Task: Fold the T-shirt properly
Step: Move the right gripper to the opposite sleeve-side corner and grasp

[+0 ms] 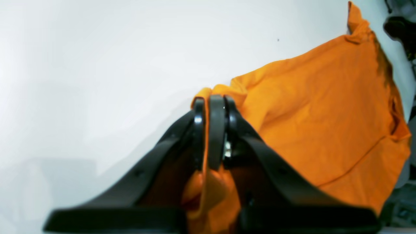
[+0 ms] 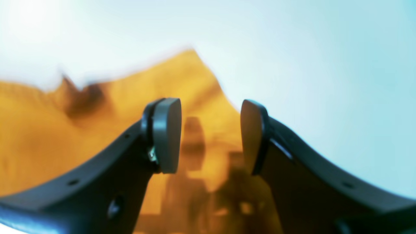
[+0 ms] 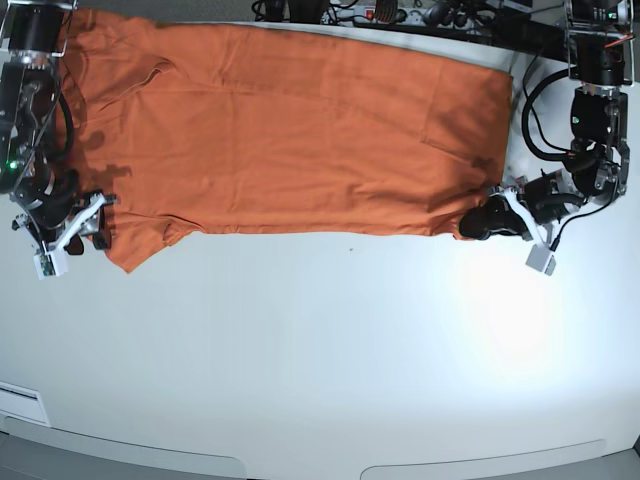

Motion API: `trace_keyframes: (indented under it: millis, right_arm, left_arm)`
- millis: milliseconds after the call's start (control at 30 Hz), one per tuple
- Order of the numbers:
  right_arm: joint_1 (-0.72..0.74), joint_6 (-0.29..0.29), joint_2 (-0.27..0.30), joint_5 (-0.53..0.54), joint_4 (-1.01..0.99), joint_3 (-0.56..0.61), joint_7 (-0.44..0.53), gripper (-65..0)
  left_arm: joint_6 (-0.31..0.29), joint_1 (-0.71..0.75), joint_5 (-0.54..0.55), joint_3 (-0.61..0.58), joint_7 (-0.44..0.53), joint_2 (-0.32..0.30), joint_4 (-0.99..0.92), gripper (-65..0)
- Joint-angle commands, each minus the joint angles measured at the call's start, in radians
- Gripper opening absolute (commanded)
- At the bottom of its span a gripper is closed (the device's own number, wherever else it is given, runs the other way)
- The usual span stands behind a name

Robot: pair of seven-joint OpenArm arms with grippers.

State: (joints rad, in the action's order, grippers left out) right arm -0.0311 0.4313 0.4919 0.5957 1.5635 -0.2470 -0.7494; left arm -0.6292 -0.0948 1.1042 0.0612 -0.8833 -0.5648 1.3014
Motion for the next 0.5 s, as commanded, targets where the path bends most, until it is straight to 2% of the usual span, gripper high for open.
trace_keyframes:
  millis: [0,267,367,467]
  right_arm:
    - [0.055,0.016,0.021,0.034,-0.036,-0.008,-0.006,-33.3]
    - [0.373,0.13,0.024,0.193,-0.536,-0.008,-0.126,-33.3]
    - [0.449,0.186,0.024,0.282,-0.711,-0.008,-0.184,-33.3]
    - [0.48,0.244,0.024,0.401,-0.81,-0.001,-0.285,-33.3]
  left_arm:
    - [-0.007,-0.012,0.023,0.01,0.014,-0.017,0.015,-65.0]
    - [-0.007,0.006,0.023,0.01,0.014,-0.017,0.015,-65.0]
    - [-0.007,0.006,0.023,0.01,0.014,-0.017,0.015,-65.0]
    - [-0.007,0.006,0.024,0.01,0.014,-0.017,0.015,-65.0]
